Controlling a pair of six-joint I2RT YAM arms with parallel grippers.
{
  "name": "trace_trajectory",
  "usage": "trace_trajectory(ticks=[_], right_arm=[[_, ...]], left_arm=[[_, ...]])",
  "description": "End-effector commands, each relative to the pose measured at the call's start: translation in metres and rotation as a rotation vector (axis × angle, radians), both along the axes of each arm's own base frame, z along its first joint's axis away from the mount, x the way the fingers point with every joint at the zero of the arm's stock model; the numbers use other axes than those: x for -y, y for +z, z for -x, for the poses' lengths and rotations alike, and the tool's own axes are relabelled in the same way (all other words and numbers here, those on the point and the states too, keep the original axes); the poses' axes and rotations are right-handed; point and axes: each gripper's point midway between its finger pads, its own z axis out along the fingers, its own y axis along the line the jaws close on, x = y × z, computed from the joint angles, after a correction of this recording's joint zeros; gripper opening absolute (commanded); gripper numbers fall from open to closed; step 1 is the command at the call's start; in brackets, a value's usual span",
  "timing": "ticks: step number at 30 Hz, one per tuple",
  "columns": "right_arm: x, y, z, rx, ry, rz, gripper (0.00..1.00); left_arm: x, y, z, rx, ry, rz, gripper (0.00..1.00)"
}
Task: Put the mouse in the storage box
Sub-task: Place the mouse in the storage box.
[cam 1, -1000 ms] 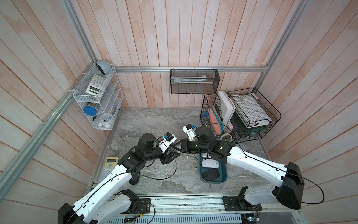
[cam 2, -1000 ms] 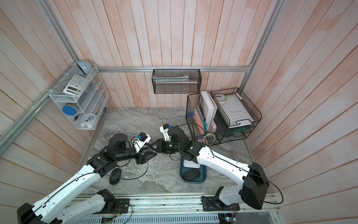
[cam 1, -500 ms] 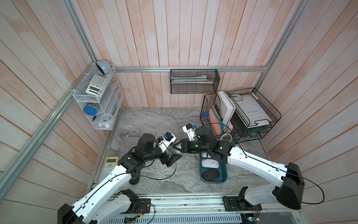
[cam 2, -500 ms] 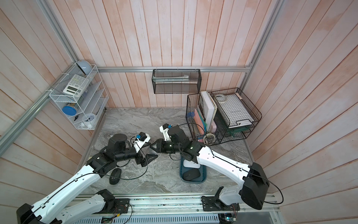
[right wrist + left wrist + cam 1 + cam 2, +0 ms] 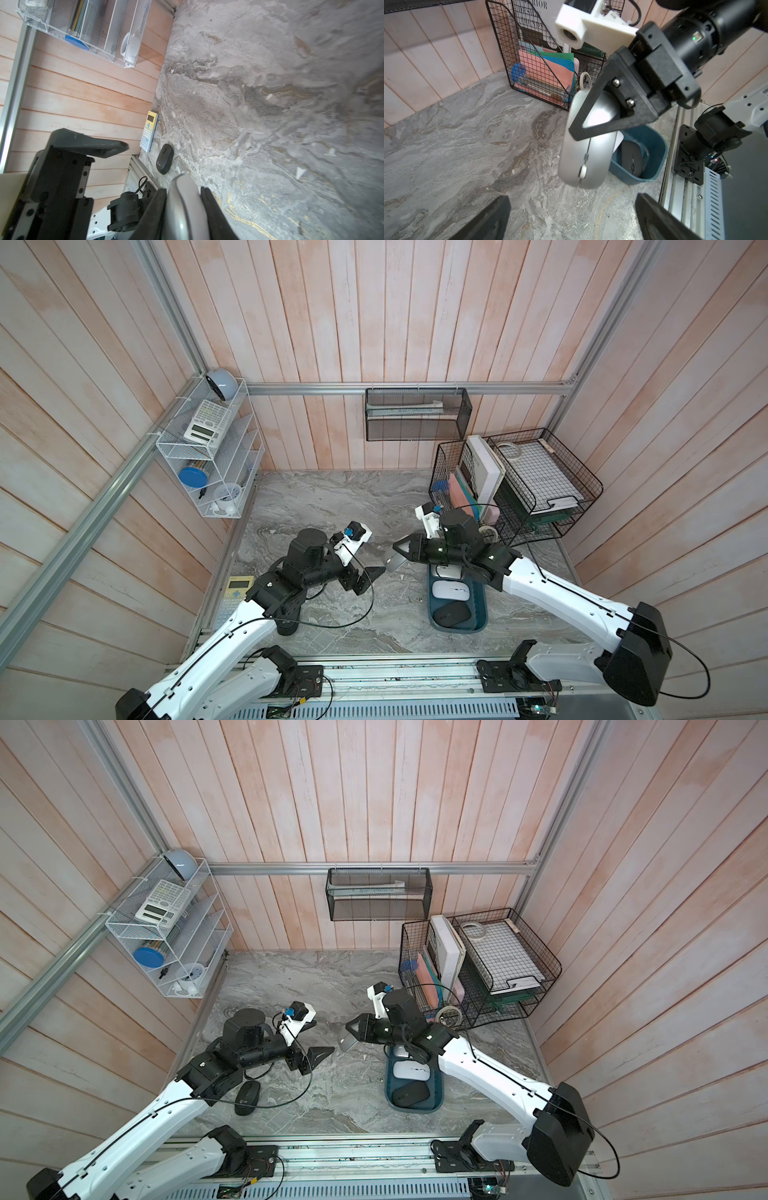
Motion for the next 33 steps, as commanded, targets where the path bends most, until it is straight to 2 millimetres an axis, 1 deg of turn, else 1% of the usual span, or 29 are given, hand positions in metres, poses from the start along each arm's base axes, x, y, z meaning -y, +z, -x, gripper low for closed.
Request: trace_trajectory(ticks=[1,5,8,11,13,17,22,25,29,33], right_arm=[[0.036,0.0,-0.005,0.041,-0.066,0.02,0.16],[0.086,-0.006,-0.009,0.051,-0.164,0.065,0.16],[0.119,-0.013,-0.009,0.056,-0.232,0.088,0.16],[0.141,-0.023,-0.008,0.056,-0.289,0.102,0.16],[0.149,-0.032,-0.008,0.054,-0.31,0.115,0.16],[0.15,-0.053,-0.011,0.031,-0.326,0.129,0.16],[0.152,-0.081,-0.022,-0.01,-0.371,0.147,0.16],[0.149,-0.097,-0.028,-0.034,-0.378,0.146,0.16],[0.138,-0.105,-0.039,-0.035,-0.361,0.139,0.16],[0.134,-0.109,-0.052,-0.021,-0.378,0.131,0.15]], left_arm=[[-0.01,0.003,-0.01,0.039,0.077,-0.008,1.0],[-0.019,0.005,-0.02,0.059,0.144,-0.029,1.0],[-0.023,0.006,-0.023,0.067,0.168,-0.035,1.0],[-0.025,0.005,-0.025,0.065,0.18,-0.037,1.0],[-0.026,0.005,-0.026,0.066,0.188,-0.036,1.0],[-0.026,0.003,-0.028,0.057,0.196,-0.045,1.0],[-0.027,0.001,-0.028,0.057,0.199,-0.047,1.0],[-0.027,0.0,-0.029,0.055,0.202,-0.051,1.0],[-0.028,-0.002,-0.03,0.048,0.207,-0.058,1.0],[-0.029,-0.002,-0.03,0.047,0.207,-0.058,1.0]])
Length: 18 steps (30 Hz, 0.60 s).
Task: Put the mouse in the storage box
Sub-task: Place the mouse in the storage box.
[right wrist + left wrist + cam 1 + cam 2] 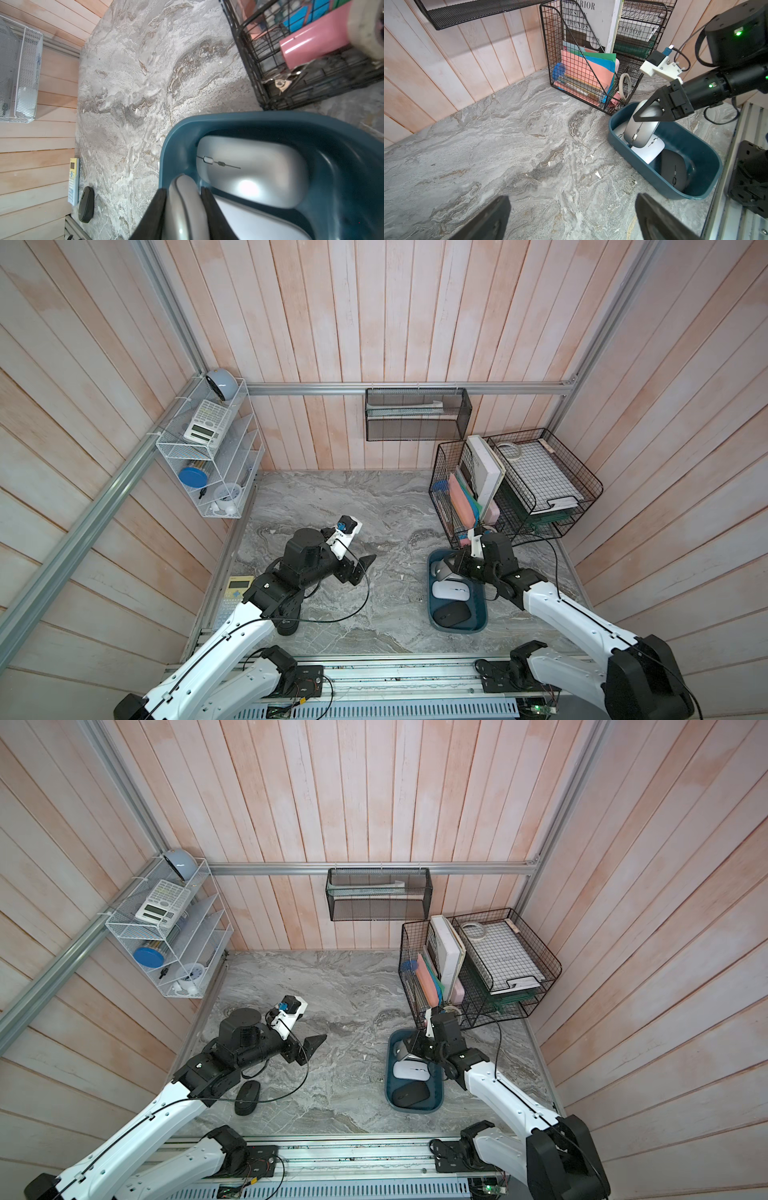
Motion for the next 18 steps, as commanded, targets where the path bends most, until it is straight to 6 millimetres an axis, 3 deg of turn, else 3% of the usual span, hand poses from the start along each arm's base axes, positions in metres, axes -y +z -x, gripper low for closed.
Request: trace_trajectory(ticks=[1,8,18], right_arm=[[-0.005,0.012,-0.022,0.086,-0.03,-0.023,0.16],[-0.011,-0.007,-0.037,0.041,-0.046,-0.014,0.16],[-0.01,-0.03,-0.033,-0.011,-0.031,0.053,0.16]], left_arm=[[-0.003,0.0,-0.003,0.002,0.02,0.004,1.0],[-0.002,-0.001,-0.002,-0.005,0.016,0.006,1.0],[-0.002,-0.001,-0.001,-0.009,0.012,0.008,1.0]])
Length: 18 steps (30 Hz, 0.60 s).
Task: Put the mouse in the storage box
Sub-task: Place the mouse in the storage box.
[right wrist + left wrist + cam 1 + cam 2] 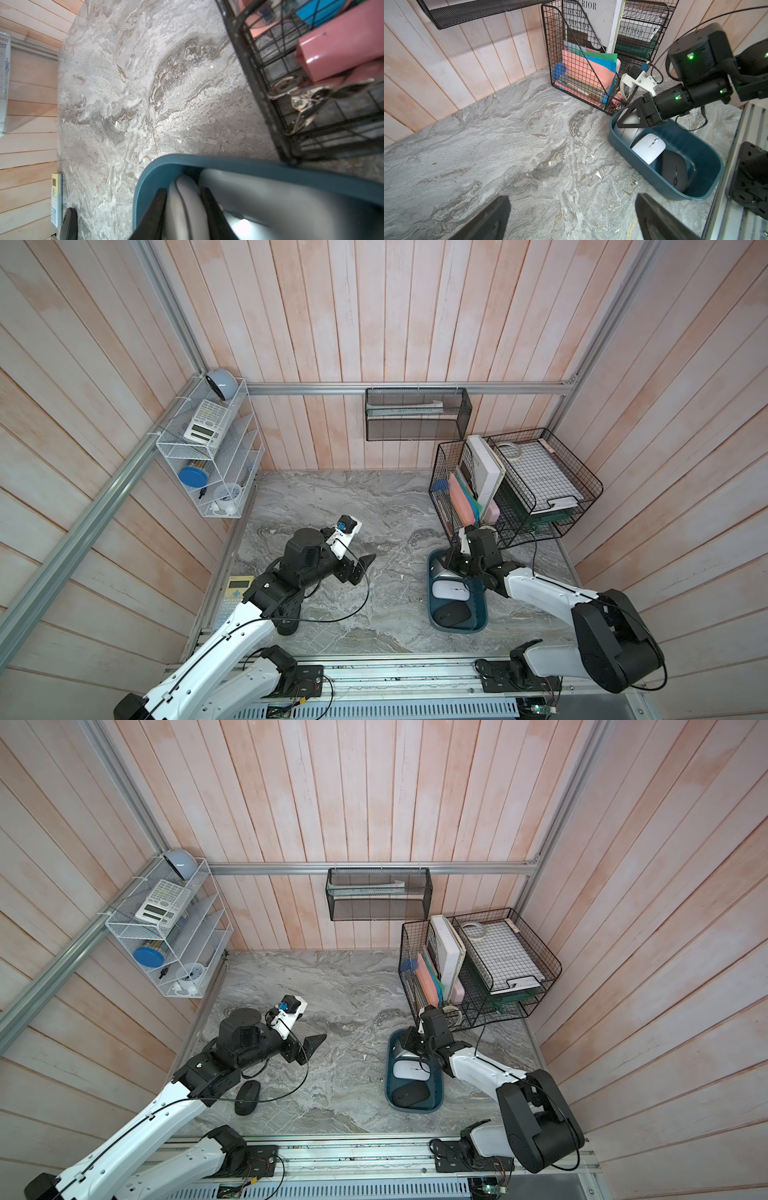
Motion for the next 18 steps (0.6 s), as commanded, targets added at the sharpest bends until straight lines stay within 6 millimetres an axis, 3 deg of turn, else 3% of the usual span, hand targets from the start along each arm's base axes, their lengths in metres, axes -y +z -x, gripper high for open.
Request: trace_trajectory(ticks=[1,10,18], right_arm=[[0.001,0.01,-0.009,0.045,-0.004,0.026,0.17],[0.006,0.014,-0.006,0.036,-0.009,0.056,0.45],[0.029,0.027,-0.002,0.052,-0.064,0.121,0.52]], left_arm=[[-0.001,-0.002,-0.001,-0.011,0.004,0.006,1.0],[0.0,-0.003,0.0,-0.014,0.002,0.005,1.0],[0.0,-0.004,0.0,-0.018,0.002,0.003,1.0]])
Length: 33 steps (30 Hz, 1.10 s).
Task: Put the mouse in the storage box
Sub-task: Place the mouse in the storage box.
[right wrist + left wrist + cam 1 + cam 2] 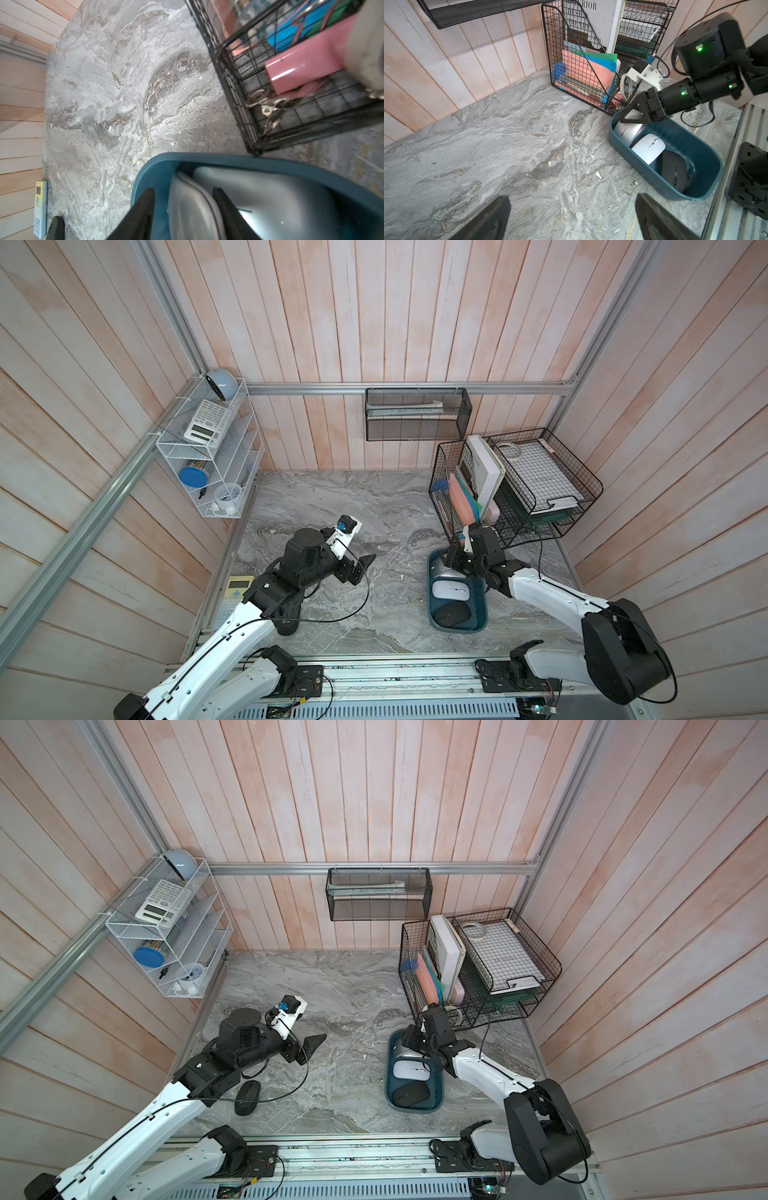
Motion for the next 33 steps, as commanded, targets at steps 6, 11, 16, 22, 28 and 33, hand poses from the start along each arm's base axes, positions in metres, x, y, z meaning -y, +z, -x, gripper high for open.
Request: trace_trajectory(ticks=[6,11,16,22,28,33], right_arm=[[0.038,0.021,0.001,0.052,-0.081,0.139,0.58],[0.049,0.028,0.003,0.08,-0.098,0.167,0.6],[0.048,0.038,0.002,0.099,-0.095,0.159,0.6],[0.044,0.055,0.005,0.145,-0.068,0.126,0.6],[0.046,0.075,0.01,0.207,-0.059,0.12,0.59],[0.052,0.087,0.012,0.294,-0.05,0.153,0.59]], left_arm=[[-0.001,-0.004,-0.001,-0.018,0.005,-0.001,1.0],[-0.002,-0.004,-0.001,-0.016,0.01,-0.003,1.0],[-0.002,-0.004,-0.001,-0.015,0.013,-0.004,1.0],[-0.003,-0.005,-0.002,-0.016,0.017,-0.006,1.0],[-0.005,-0.005,-0.004,-0.025,0.039,-0.005,1.0],[-0.014,-0.001,-0.012,-0.056,0.114,0.017,1.0]])
